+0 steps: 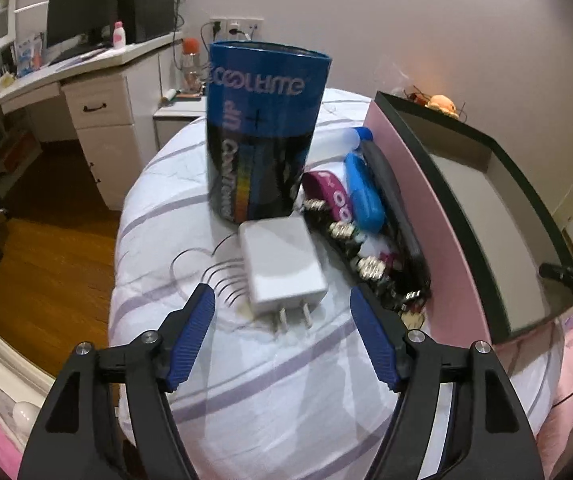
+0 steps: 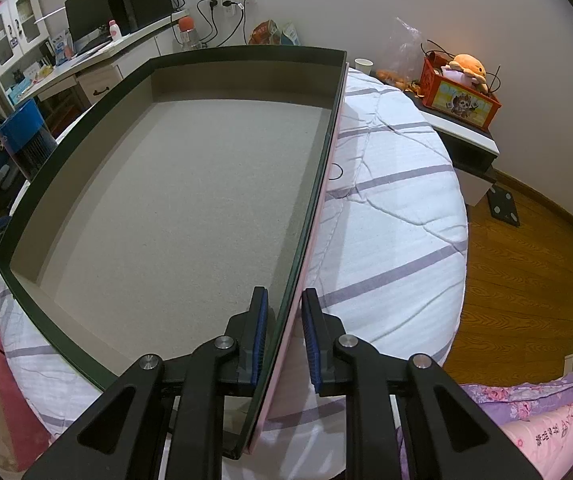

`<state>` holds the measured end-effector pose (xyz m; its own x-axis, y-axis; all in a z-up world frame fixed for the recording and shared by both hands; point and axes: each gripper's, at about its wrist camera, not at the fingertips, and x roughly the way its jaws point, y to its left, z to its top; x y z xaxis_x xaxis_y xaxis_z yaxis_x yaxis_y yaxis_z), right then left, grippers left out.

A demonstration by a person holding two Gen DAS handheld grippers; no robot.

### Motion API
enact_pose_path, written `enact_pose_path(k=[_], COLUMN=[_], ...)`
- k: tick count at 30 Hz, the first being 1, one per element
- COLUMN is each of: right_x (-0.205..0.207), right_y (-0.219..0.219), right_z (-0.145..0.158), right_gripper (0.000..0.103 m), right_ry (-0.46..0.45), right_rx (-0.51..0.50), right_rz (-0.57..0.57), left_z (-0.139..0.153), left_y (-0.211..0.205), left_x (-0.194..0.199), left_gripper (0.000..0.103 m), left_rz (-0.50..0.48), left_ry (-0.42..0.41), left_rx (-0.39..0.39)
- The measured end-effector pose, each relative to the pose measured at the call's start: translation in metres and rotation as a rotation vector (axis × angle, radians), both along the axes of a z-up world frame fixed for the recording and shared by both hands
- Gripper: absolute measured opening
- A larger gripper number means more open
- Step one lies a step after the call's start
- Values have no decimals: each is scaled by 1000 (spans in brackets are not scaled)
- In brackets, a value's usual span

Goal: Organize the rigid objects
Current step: 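Grasp the white charger with the left tool while the right tool holds the box wall, then carry the white charger into the box and open the left tool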

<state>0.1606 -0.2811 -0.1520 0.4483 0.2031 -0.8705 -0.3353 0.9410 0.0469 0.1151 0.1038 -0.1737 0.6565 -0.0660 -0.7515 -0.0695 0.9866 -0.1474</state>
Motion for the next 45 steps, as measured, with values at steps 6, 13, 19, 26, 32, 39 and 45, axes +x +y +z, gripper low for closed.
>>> enact_pose_path(k=[6, 13, 19, 26, 32, 39, 45], right_x=[0, 0, 0, 0, 0, 0, 0], right_y=[0, -1, -3, -3, -5, -5, -5], right_z=[0, -1, -1, -1, -1, -1, -1], right_gripper=[19, 19, 19, 20, 20, 20, 20], right_ry=[1, 3, 0, 1, 2, 2, 2], right_rx=[4, 14, 23, 31, 37, 36, 37], right_rz=[0, -2, -4, -6, -7, -6, -6], left_z=[-10, -17, -24, -16, -11, -2, 23], left_y=[-7, -7, -6, -6, -4, -8, -20], left_x=[19, 20, 21, 21, 14, -6, -32], left_gripper=[72, 84, 103, 67, 41, 40, 40], left_rz=[29, 49, 95, 72, 44, 31, 19], left_ry=[25, 40, 48, 29, 24, -10, -81], left_rx=[52, 85, 135, 139, 93, 45, 40])
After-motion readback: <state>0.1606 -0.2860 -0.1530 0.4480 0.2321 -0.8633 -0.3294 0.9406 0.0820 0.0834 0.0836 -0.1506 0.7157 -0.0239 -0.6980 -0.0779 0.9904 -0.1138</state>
